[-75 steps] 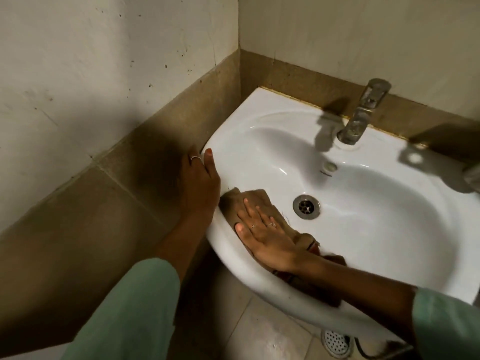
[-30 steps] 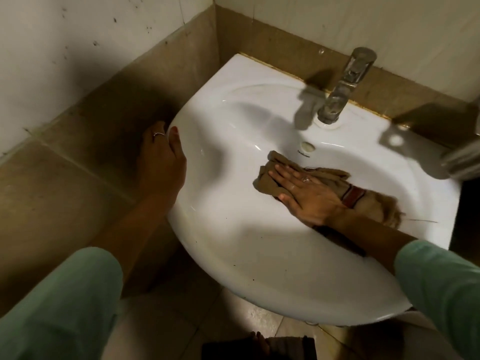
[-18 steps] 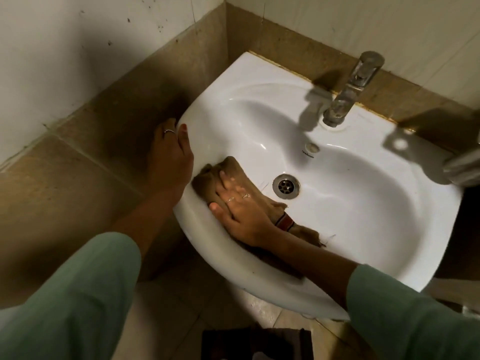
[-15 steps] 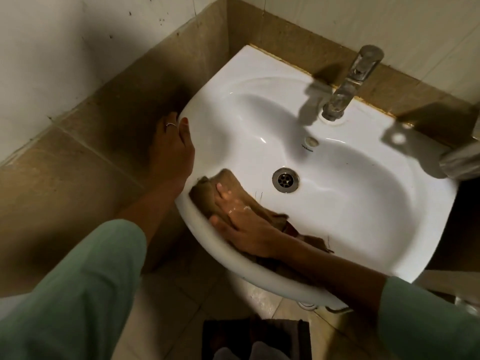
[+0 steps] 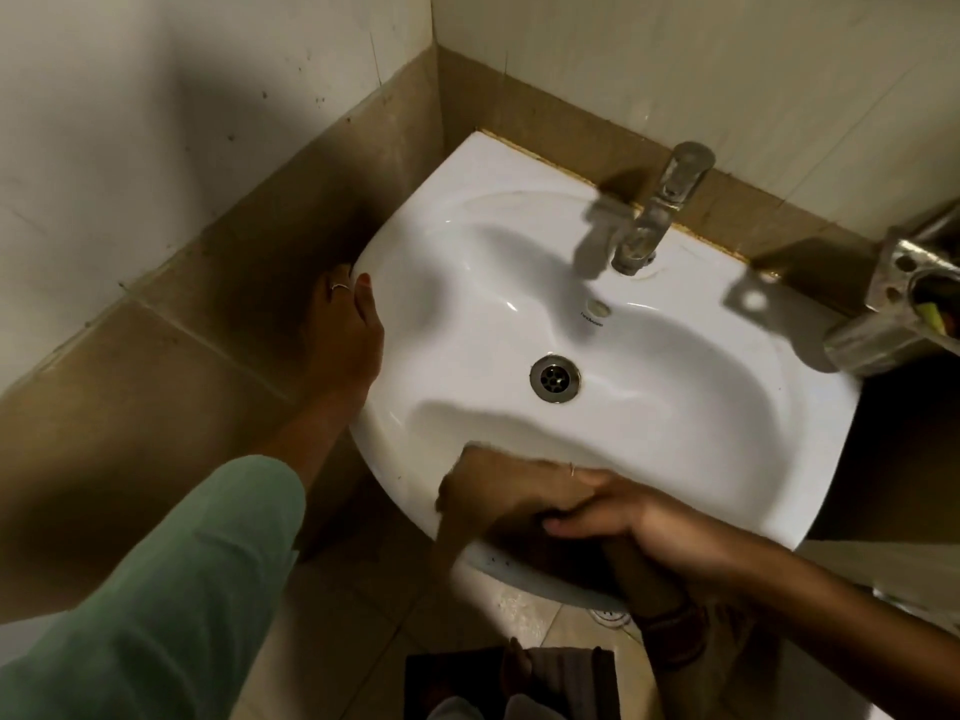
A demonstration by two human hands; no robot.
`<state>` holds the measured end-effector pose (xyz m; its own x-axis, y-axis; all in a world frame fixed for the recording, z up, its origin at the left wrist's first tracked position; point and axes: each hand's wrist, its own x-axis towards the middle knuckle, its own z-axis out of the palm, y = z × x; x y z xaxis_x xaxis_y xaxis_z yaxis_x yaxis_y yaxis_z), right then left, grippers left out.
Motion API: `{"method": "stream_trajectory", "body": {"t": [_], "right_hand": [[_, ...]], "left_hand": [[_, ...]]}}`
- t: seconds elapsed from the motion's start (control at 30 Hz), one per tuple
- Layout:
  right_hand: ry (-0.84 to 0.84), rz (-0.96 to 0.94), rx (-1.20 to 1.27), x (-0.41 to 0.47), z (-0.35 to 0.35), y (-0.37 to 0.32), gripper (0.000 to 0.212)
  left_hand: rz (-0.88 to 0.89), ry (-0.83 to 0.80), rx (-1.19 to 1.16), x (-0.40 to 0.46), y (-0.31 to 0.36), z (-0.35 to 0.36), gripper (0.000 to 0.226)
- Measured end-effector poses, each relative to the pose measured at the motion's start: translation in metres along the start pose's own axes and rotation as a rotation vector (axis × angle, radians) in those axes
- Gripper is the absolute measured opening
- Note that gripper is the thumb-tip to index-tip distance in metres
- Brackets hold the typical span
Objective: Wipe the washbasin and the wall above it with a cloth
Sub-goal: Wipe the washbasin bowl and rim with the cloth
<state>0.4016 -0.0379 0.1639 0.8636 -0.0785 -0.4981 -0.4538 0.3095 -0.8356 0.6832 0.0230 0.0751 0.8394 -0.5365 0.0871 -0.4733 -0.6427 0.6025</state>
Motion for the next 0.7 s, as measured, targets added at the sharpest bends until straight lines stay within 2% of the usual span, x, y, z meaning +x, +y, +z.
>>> {"method": "stream_trajectory", "body": {"t": [0.07,0.17,0.27,0.33,0.4,0.47,0.53,0.63,0.7], "right_hand": [[0.116,0.077,0.156,0.009,-0.006,-0.004,0.030],[0.192,0.206,0.301,0.032,-0.012,-0.007,0.022],[0.269,0.216,0.259,0.069,-0.020,-0.002,0.020],[0.349,0.152,-0.043,0.098,-0.035,0.015,0.031],[0.449,0.015,-0.516,0.116,-0.056,0.034,0.045],[0.435,-0.080,-0.910,0.123,-0.072,0.047,0.052],[0.353,-0.153,-1.239,0.124,-0.074,0.056,0.047],[0.365,-0.158,-1.402,0.128,-0.061,0.060,0.041],[0.398,-0.170,-1.470,0.135,-0.059,0.066,0.044]], "left_hand": [[-0.011,-0.002,-0.015,0.001,0.000,0.000,0.050],[-0.022,0.015,0.000,-0.001,0.000,0.000,0.050],[-0.029,0.004,-0.028,-0.001,0.002,-0.001,0.050],[-0.022,0.015,-0.036,-0.001,0.003,-0.001,0.049],[-0.023,0.027,-0.032,-0.001,0.004,0.000,0.049],[-0.031,0.028,-0.027,-0.001,0.004,0.002,0.049],[-0.032,0.035,-0.011,-0.002,0.004,0.002,0.049],[-0.023,0.041,0.007,-0.003,0.004,0.001,0.048],[-0.015,0.049,0.011,-0.003,0.004,0.001,0.048]]}}
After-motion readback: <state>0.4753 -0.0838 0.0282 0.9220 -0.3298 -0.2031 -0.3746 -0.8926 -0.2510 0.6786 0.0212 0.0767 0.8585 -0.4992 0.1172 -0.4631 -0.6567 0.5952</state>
